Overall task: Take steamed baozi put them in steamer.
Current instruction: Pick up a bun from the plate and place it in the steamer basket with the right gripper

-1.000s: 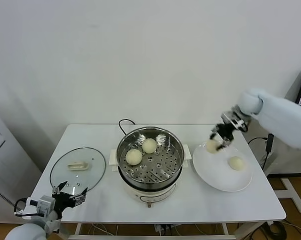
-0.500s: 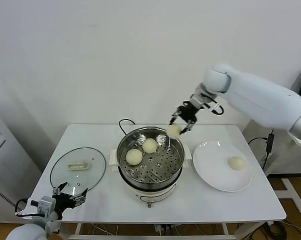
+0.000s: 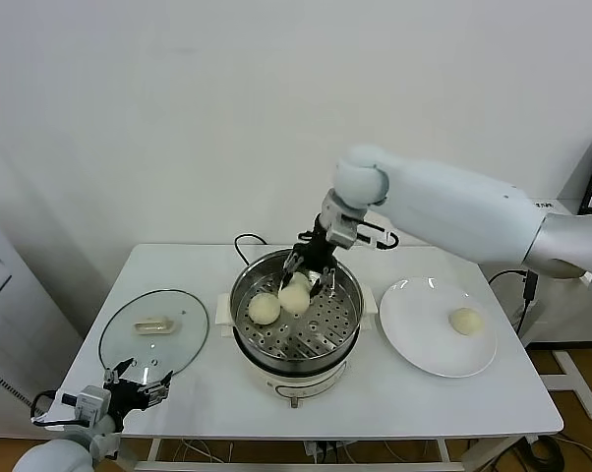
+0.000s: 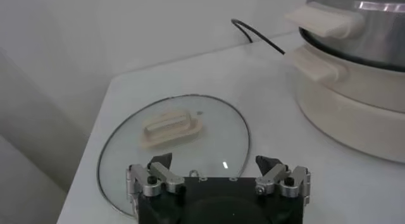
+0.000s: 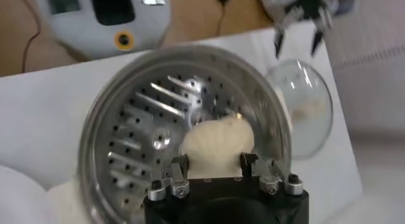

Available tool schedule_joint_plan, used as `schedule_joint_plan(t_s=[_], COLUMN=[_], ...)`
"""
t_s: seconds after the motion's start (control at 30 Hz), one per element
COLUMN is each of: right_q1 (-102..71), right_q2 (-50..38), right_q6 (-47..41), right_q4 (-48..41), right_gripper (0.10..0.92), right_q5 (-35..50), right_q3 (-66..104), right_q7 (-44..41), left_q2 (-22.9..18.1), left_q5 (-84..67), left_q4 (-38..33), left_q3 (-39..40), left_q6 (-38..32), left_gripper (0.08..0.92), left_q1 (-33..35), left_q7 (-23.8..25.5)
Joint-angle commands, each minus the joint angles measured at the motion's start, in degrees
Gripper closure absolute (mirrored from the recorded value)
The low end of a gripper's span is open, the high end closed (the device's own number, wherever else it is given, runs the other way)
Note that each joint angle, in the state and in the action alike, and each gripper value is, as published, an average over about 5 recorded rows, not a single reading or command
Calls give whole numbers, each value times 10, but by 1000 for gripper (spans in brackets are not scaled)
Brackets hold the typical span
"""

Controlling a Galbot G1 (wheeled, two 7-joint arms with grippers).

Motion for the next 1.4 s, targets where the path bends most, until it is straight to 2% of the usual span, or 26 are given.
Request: schedule_joint_plan(t_s=[0.03, 0.83, 1.03, 1.27, 1.4], right_q1=[-7, -58, -63, -39, -14], right_q2=[20, 52, 59, 46, 16], right_q6=[56, 51, 49, 39, 1], right_q4=[30, 27, 23, 8, -32], right_gripper=[508, 494, 421, 239, 205], right_q5=[-32, -109, -116, -113, -85], right_q3=[-10, -17, -17, 9, 39], right_q7=[-5, -39, -33, -28, -27], left_q2=[0, -3, -3, -4, -4], left_q5=[0, 0, 0, 0, 0], left_q4=[1, 2, 4, 7, 7], left_q3=[0, 0, -1, -2, -4], left_q6=[0, -5, -8, -12, -12], left_gripper=[177, 177, 177, 177, 177], left_q1=[0, 3, 5, 8, 7], left_q7=[0, 1, 1, 2, 2])
